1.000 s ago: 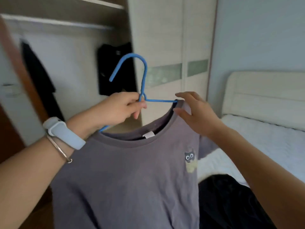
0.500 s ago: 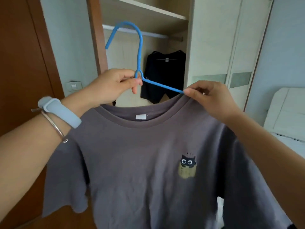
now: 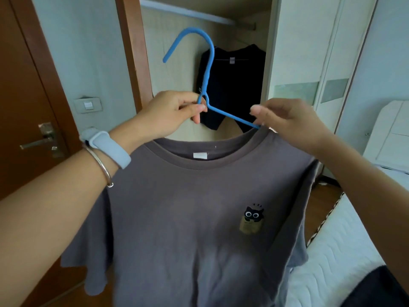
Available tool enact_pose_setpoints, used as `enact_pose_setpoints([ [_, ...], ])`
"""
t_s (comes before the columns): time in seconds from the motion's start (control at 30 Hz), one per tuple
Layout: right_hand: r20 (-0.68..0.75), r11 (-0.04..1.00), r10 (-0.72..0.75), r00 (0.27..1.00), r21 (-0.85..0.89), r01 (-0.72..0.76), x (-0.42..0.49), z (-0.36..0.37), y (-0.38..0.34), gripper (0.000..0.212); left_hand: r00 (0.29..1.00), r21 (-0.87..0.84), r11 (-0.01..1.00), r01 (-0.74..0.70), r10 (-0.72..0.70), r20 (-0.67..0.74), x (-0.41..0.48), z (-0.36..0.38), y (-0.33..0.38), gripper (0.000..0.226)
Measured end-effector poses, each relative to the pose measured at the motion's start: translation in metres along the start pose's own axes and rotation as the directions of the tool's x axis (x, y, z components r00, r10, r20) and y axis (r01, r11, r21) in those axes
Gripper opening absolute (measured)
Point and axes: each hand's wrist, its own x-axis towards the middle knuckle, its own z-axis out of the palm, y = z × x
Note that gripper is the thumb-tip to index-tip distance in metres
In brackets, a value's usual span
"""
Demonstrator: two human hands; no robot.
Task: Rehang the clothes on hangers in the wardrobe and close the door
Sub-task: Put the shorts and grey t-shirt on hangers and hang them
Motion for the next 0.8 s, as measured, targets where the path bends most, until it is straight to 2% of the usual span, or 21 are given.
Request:
enact_pose_setpoints([
  [0.13, 0.096, 0.991, -0.045, 0.994, -0.125, 0.057, 0.037, 0.033, 0.016, 0.015, 0.999, -0.036, 0.999, -0.027, 0.028, 0.033, 0.038, 0.023, -0.027, 0.021],
  [0.2, 0.112, 0.993, -0.037, 0.993, -0.106, 0.048, 0.056, 0.044, 0.023, 0.008, 0.998, -0.057, 0.997, -0.053, 0.055, 0.036, 0.056, 0.03, -0.035, 0.017],
  [0.27, 0.084, 0.998, -0.009, 0.996, -0.068, 0.014, 0.074, 0.05, 0.03, 0.009, 0.998, -0.064, 0.996, -0.064, 0.065, 0.022, 0.076, 0.036, -0.044, 0.011],
  [0.33, 0.026, 0.998, 0.029, 0.999, -0.063, -0.027, 0.089, 0.054, 0.038, 0.011, 0.991, 0.032, 0.994, -0.1, 0.102, -0.089, 0.093, 0.044, -0.057, 0.017],
  [0.4, -0.019, 0.994, 0.055, 0.998, -0.095, -0.057, 0.104, 0.056, 0.048, 0.014, 0.937, 0.143, 0.967, -0.211, 0.241, -0.251, 0.101, 0.055, -0.072, 0.022],
  [0.43, -0.037, 0.991, 0.067, 0.997, -0.112, -0.071, 0.112, 0.056, 0.053, 0.014, 0.9, 0.193, 0.938, -0.287, 0.333, -0.28, 0.101, 0.063, -0.079, 0.021],
  [0.47, -0.056, 0.989, 0.08, 0.995, -0.122, -0.086, 0.12, 0.056, 0.057, 0.013, 0.875, 0.238, 0.901, -0.362, 0.417, -0.245, 0.099, 0.073, -0.087, 0.022],
  [0.53, -0.091, 0.984, 0.096, 0.991, -0.14, -0.109, 0.134, 0.057, 0.065, 0.012, 0.853, 0.288, 0.828, -0.482, 0.518, -0.06, 0.096, 0.096, -0.108, 0.03],
  [0.6, -0.13, 0.974, 0.11, 0.985, -0.182, -0.133, 0.147, 0.059, 0.072, 0.012, 0.865, 0.274, 0.822, -0.5, 0.488, 0.116, 0.1, 0.112, -0.13, 0.035],
  [0.63, -0.148, 0.967, 0.121, 0.982, -0.204, -0.15, 0.152, 0.061, 0.075, 0.013, 0.879, 0.239, 0.847, -0.476, 0.45, 0.155, 0.104, 0.118, -0.141, 0.035],
  [0.73, -0.18, 0.943, 0.166, 0.97, -0.258, -0.209, 0.167, 0.061, 0.078, 0.02, 0.887, 0.171, 0.872, -0.46, 0.44, 0.142, 0.119, 0.128, -0.163, 0.034],
  [0.8, -0.232, 0.914, 0.214, 0.949, -0.296, -0.278, 0.171, 0.055, 0.081, 0.015, 0.858, 0.175, 0.84, -0.514, 0.501, 0.114, 0.129, 0.136, -0.168, 0.036],
])
